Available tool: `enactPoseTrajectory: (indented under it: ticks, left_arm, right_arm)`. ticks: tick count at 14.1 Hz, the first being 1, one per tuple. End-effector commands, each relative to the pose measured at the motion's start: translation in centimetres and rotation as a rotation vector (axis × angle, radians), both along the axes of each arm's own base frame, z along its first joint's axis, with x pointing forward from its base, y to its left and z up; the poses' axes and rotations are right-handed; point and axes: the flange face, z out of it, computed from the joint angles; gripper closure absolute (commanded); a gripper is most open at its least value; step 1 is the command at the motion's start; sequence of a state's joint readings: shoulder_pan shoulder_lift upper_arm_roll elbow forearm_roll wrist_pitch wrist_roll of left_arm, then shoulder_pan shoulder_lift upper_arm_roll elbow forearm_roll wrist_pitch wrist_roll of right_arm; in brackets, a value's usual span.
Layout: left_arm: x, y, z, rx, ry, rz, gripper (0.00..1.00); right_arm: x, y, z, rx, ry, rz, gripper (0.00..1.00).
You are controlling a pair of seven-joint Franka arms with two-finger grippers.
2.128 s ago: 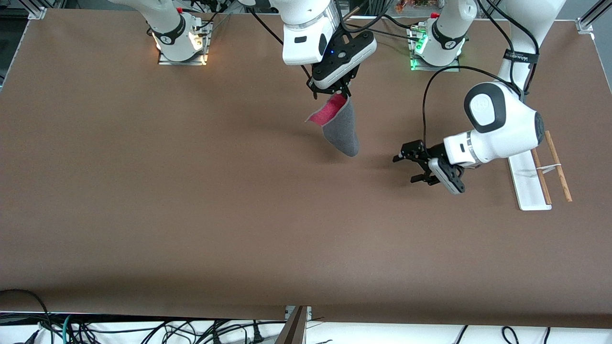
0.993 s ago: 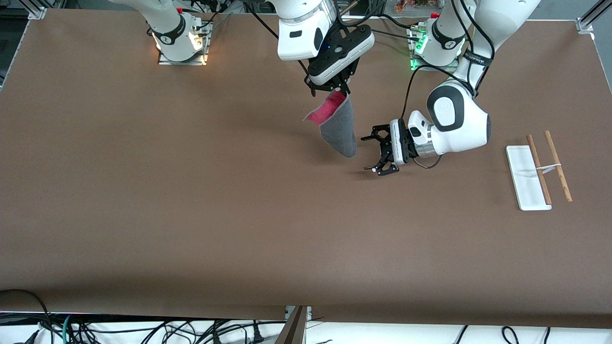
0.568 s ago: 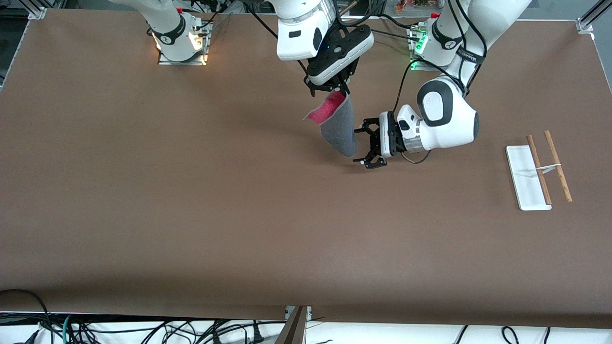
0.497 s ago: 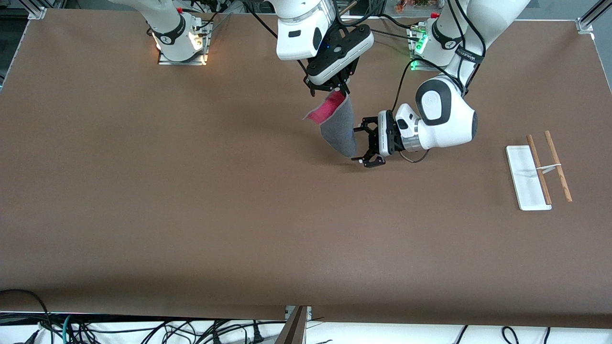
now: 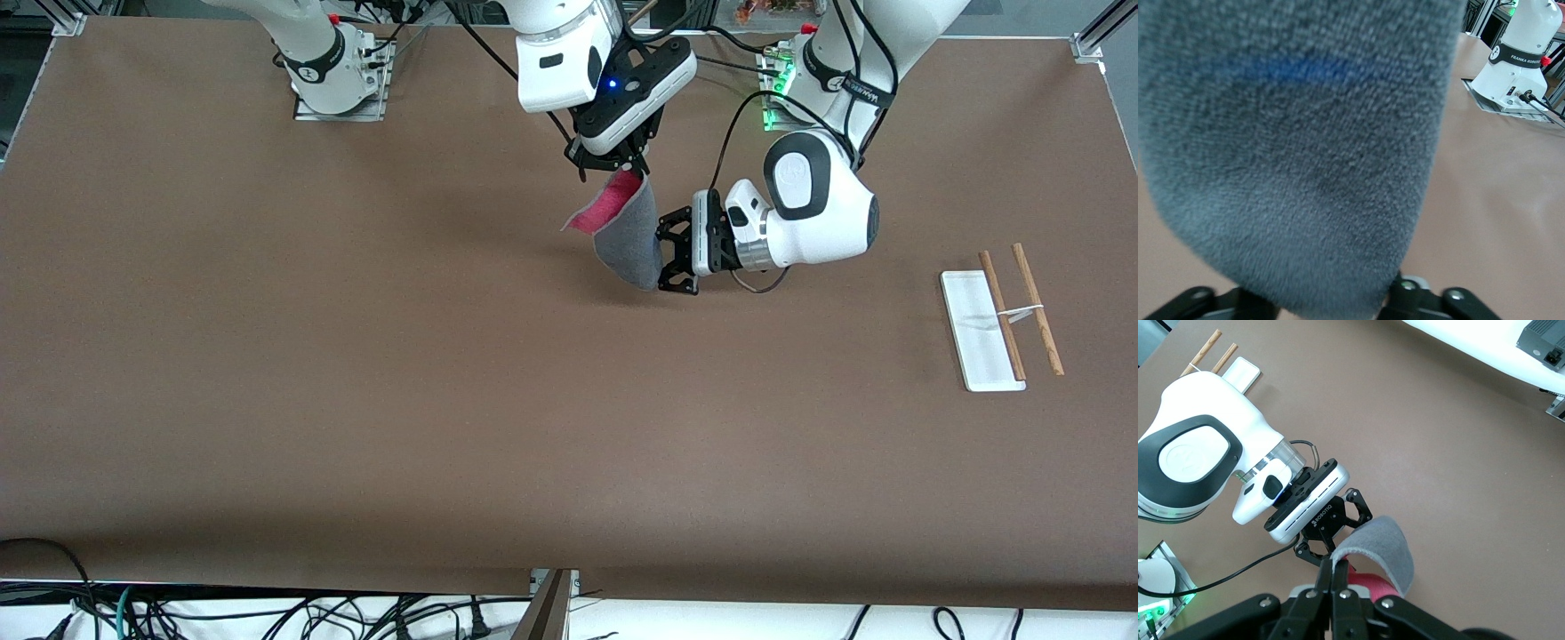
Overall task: Pass towel and hang on rack
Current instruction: 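Grasp the hanging towel with the left gripper below the right gripper, then open the right gripper to release the towel to the left gripper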
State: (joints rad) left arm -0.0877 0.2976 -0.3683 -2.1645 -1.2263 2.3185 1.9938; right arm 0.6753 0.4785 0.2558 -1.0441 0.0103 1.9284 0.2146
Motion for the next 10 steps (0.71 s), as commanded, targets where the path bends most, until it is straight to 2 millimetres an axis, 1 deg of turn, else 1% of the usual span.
enactPoseTrajectory:
  ticks: [1, 2, 10]
  left_arm:
    - [-0.8, 0.6, 0.5, -0.010, -0.023, -0.010, 1.00]
    - [-0.8, 0.7, 0.9, -0.010, -0.032, -0.010, 1.00]
    - [-0.2, 1.7, 1.7, 0.001, -0.054, -0.005, 1.00]
  right_arm:
    - [-0.3, -0.3, 1.1, 0.007, -0.018, 0.021, 1.00]
    - [-0.3, -0.3, 1.1, 0.007, -0.017, 0.020, 1.00]
    - [-0.4, -0.1, 1.0, 0.008, -0.007, 0.014, 1.00]
